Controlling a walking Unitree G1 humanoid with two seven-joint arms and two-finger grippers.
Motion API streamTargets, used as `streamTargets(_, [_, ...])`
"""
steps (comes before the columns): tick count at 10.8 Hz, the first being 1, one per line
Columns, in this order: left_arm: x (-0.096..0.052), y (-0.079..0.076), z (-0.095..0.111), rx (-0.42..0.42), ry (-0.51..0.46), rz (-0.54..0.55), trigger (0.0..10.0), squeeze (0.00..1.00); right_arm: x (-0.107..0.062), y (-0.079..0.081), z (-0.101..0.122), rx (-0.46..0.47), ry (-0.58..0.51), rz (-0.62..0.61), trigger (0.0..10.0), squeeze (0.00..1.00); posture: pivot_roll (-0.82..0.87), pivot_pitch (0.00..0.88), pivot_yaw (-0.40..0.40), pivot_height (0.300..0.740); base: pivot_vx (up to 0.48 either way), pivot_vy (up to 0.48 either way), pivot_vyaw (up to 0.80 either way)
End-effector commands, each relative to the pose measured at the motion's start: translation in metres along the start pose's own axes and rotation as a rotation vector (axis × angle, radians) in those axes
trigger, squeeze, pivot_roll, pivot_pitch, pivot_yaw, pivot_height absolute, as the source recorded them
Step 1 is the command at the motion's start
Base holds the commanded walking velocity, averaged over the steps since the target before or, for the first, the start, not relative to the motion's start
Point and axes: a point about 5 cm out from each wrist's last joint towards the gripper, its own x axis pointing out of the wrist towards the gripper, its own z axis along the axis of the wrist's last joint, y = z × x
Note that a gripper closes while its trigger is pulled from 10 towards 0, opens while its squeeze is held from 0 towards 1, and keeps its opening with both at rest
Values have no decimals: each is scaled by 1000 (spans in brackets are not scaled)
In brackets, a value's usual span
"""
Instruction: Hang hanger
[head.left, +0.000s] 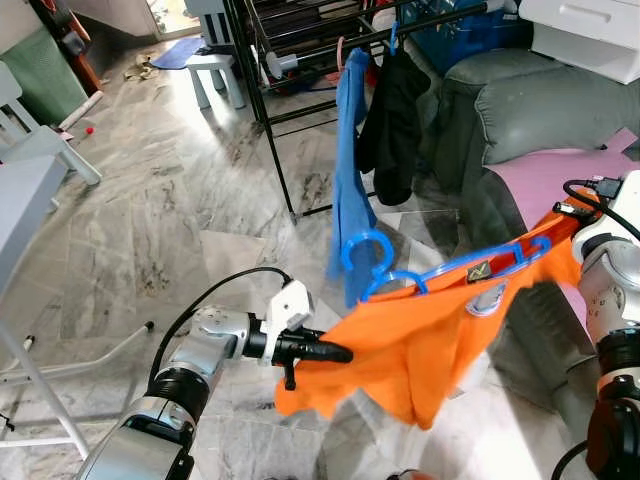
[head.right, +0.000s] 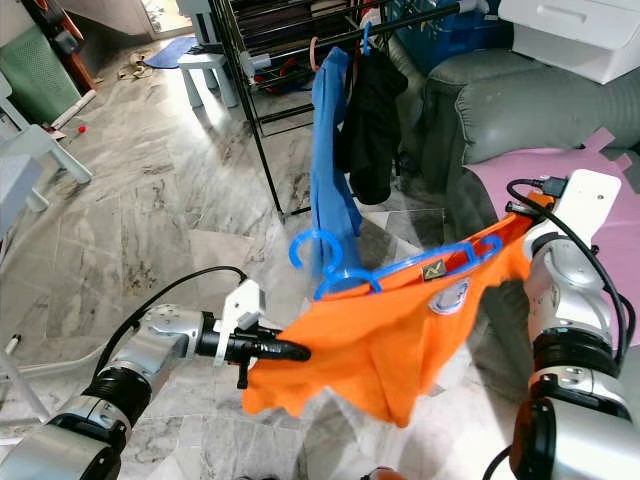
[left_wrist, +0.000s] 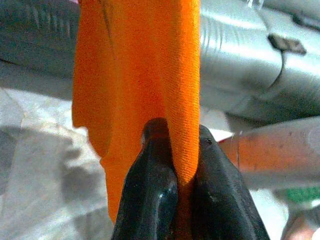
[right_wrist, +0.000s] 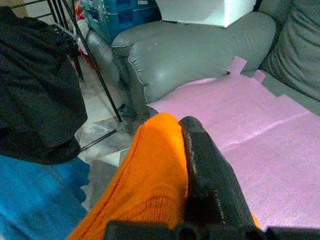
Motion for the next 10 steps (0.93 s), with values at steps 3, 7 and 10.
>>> streamTargets(3, [-14, 12, -26, -18, 182, 253, 10000, 0, 2, 10, 20, 23, -65, 34, 0, 0, -248, 100, 126, 740, 0, 0, 0])
streamTargets(7, [-2, 23, -22, -129, 46, 554, 10000, 0, -5, 22, 9, -17, -48, 94, 0, 0, -253, 104, 135, 740, 0, 0, 0])
streamTargets(10, [27, 12, -25, -134, 71, 536, 10000, 0, -15, 61, 1, -38, -57, 234, 0, 0, -259, 102, 148, 740, 0, 0, 0])
